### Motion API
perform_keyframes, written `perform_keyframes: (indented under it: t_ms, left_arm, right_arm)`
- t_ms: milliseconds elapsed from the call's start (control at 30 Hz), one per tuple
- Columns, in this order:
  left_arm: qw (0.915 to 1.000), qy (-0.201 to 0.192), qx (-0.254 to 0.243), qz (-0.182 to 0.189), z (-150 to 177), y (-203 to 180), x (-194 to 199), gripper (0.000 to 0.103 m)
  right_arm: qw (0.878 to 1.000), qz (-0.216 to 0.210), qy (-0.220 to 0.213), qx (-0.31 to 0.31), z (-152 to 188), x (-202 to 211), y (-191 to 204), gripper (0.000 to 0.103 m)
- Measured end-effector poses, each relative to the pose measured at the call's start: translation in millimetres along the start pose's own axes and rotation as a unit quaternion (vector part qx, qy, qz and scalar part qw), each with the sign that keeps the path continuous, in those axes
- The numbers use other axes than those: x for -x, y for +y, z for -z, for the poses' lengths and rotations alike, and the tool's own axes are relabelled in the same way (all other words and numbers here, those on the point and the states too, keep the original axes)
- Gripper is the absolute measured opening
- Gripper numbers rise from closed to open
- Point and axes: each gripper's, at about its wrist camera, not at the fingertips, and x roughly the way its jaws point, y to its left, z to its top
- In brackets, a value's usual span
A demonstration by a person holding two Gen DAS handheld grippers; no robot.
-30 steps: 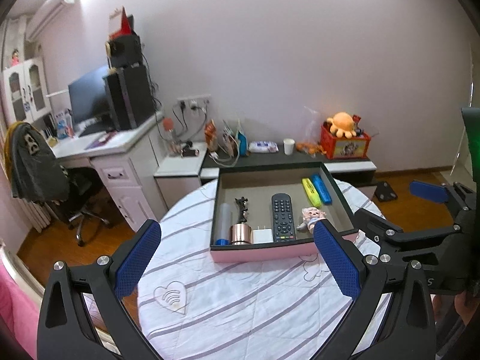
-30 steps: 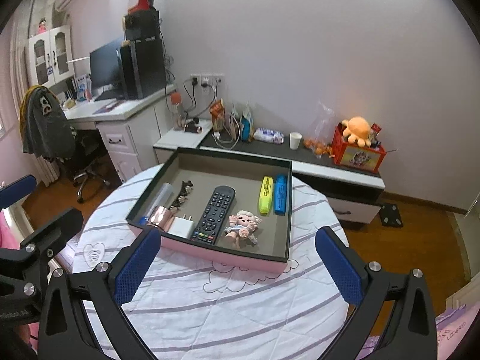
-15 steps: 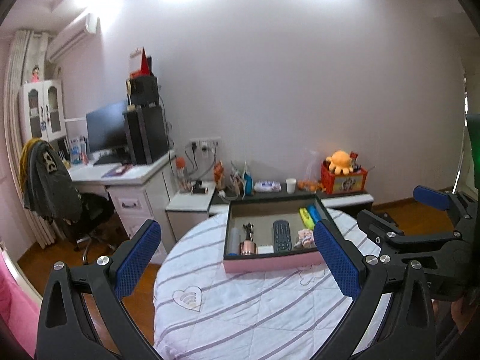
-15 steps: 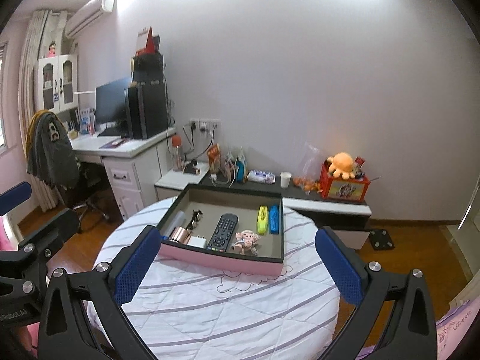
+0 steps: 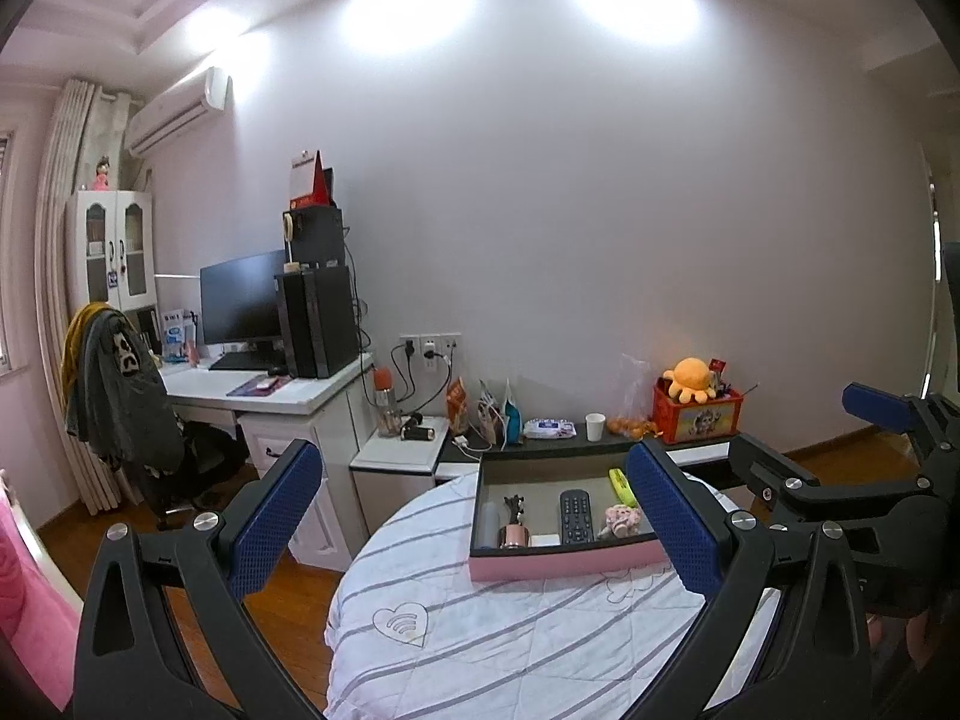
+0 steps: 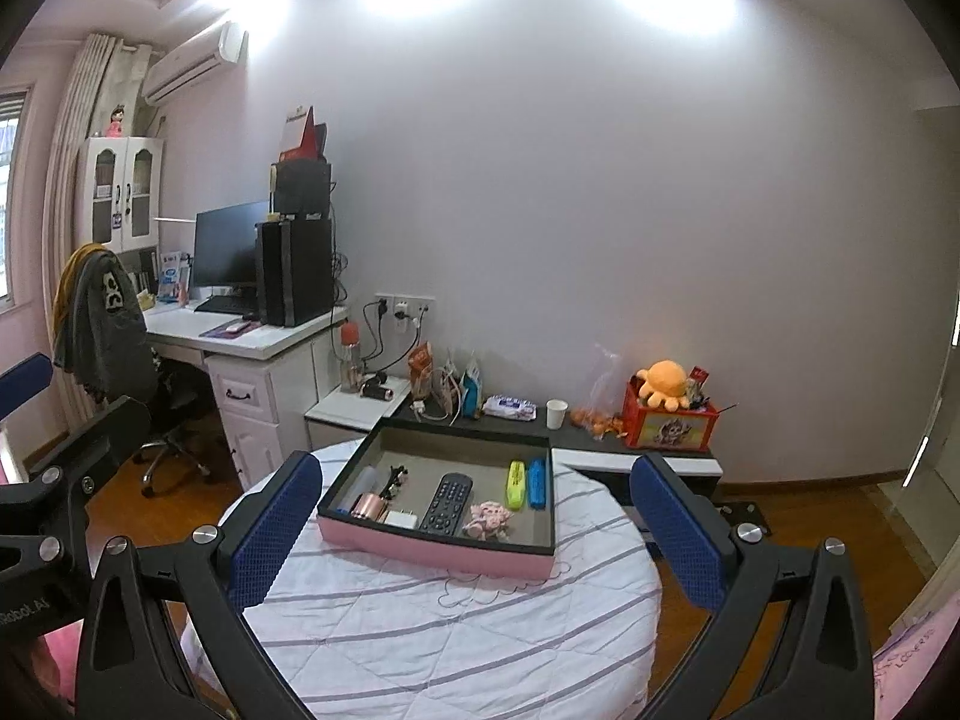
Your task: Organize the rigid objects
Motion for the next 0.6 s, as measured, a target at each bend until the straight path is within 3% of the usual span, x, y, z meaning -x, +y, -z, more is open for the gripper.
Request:
perform_keyframes:
  t_ms: [600]
  left_arm:
    - [1.0000, -0.006, -0.001, -0.001, -29.2, -7.8, -22.3, 0.103]
  right_arm:
    - [1.000, 0.021, -0.018, 0.004, -30.4, -9.5, -13.2, 0.103]
